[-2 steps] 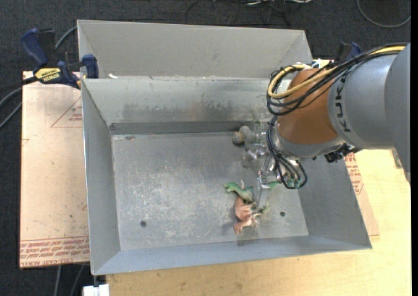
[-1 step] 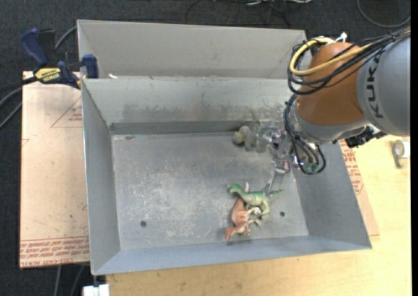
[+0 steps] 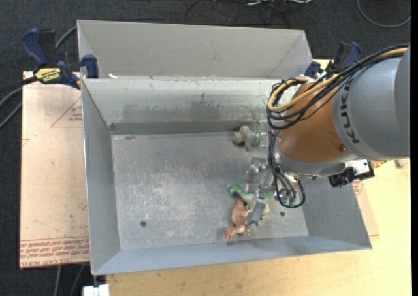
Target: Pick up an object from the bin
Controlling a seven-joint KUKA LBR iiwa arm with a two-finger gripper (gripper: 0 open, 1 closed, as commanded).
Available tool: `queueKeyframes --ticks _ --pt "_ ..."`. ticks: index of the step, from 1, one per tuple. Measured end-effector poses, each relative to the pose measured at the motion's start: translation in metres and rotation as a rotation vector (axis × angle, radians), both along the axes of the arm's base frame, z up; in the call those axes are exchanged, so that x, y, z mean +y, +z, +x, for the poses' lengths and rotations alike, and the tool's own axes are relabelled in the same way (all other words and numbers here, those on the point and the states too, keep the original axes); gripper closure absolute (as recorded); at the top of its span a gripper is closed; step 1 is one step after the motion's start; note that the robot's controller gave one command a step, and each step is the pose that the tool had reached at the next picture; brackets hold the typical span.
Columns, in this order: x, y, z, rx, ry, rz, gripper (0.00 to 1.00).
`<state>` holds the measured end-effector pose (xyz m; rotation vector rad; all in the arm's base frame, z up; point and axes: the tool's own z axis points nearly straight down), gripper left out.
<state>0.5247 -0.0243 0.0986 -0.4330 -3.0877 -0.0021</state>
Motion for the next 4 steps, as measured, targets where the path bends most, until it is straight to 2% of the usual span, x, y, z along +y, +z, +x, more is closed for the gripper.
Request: queueKeyframes --ticks 1,2,4 --pt "0.0092 -0.0265 -0.015 -0.018 -0.094 -0.002 0.0" --pt "0.0142 -0.025 -0.0188 0.034 -0.318 -0.003 1.0" --pt "0.0144 -0.0246 -0.019 0.035 -0.317 -0.003 1.0"
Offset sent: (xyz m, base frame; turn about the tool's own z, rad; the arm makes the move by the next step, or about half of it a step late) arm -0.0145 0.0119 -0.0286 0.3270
